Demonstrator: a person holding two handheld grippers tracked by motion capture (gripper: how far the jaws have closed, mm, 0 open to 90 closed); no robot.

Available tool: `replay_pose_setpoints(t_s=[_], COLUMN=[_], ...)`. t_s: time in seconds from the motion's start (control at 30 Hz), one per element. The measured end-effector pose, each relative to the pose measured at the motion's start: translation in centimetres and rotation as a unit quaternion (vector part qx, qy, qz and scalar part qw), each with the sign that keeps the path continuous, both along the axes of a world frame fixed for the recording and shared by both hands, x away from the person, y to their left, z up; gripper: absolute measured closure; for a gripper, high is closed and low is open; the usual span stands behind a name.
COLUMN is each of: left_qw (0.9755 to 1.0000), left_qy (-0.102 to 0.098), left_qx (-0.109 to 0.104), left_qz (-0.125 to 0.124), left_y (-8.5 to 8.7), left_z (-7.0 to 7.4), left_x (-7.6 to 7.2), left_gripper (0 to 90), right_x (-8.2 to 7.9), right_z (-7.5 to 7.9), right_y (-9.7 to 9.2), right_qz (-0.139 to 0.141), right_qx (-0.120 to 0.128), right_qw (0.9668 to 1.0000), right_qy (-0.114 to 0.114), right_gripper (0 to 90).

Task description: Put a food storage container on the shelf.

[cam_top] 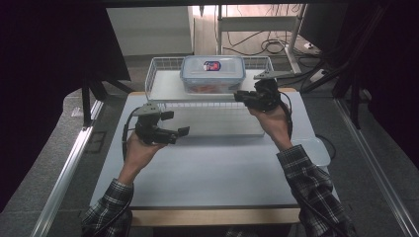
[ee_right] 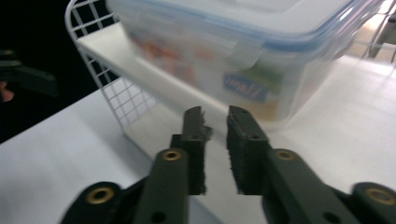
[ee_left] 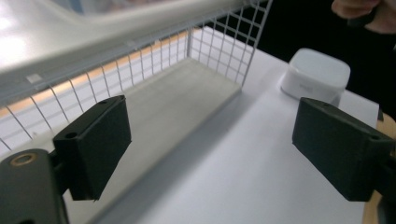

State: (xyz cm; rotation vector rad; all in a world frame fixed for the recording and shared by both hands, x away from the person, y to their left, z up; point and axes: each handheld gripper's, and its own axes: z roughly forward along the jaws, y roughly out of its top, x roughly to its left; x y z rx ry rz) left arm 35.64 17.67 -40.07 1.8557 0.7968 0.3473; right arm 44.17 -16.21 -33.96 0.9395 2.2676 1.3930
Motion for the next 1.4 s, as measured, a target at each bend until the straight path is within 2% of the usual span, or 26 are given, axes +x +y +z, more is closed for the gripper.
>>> replay_pose_setpoints(t_s=[0.23,0.4,0.53,0.6,0.77,0.87,1.0,1.13,1.4], left_qw=[0.9998,0.9998,0.9994,0.9993,0.9996,0.9997,0.9991,0.9987,0.9989], left_qy=[-0.008,-0.008,-0.004,-0.002,-0.002,-0.007,-0.015,-0.016,-0.01], left_qx=[0.016,0.017,0.033,0.035,0.029,0.02,0.039,0.048,0.038], left_qz=[-0.004,-0.007,-0.009,-0.012,-0.008,-0.012,-0.002,0.005,0.026], left_y=[-0.6,-0.8,-1.2,-1.2,-1.1,-0.8,-0.6,-0.4,0.5], left_z=[-1.2,-2.0,-2.7,-2.9,-3.6,-3.9,-4.4,-4.8,-5.9], left_x=[-1.3,-1.9,-2.3,-2.5,-3.2,-3.5,-3.9,-4.1,-5.3], left_gripper=[6.5,4.2,3.8,3.5,0.7,0.3,0.6,0.6,0.1], right_x=[-1.8,-3.1,-4.0,-4.5,-5.5,-6.1,-6.7,-7.1,-8.3], right_z=[-1.2,-2.1,-2.6,-3.0,-4.2,-5.2,-6.3,-7.0,-7.6], right_y=[-0.7,-1.1,-1.2,-1.4,-2.0,-2.7,-3.2,-3.8,-4.3], right_qz=[0.01,0.017,0.024,0.027,0.037,0.036,0.035,0.033,0.032], right_qx=[-0.002,-0.011,-0.018,-0.021,-0.018,-0.003,-0.007,-0.007,-0.005], right_qw=[0.9999,0.9997,0.9994,0.9992,0.9988,0.9989,0.9989,0.9992,0.9993], right_qy=[-0.001,-0.01,-0.015,-0.022,-0.025,-0.03,-0.029,-0.023,-0.02], right_gripper=[51.6,40.1,32.1,28.6,22.7,20.2,16.5,13.0,5.7])
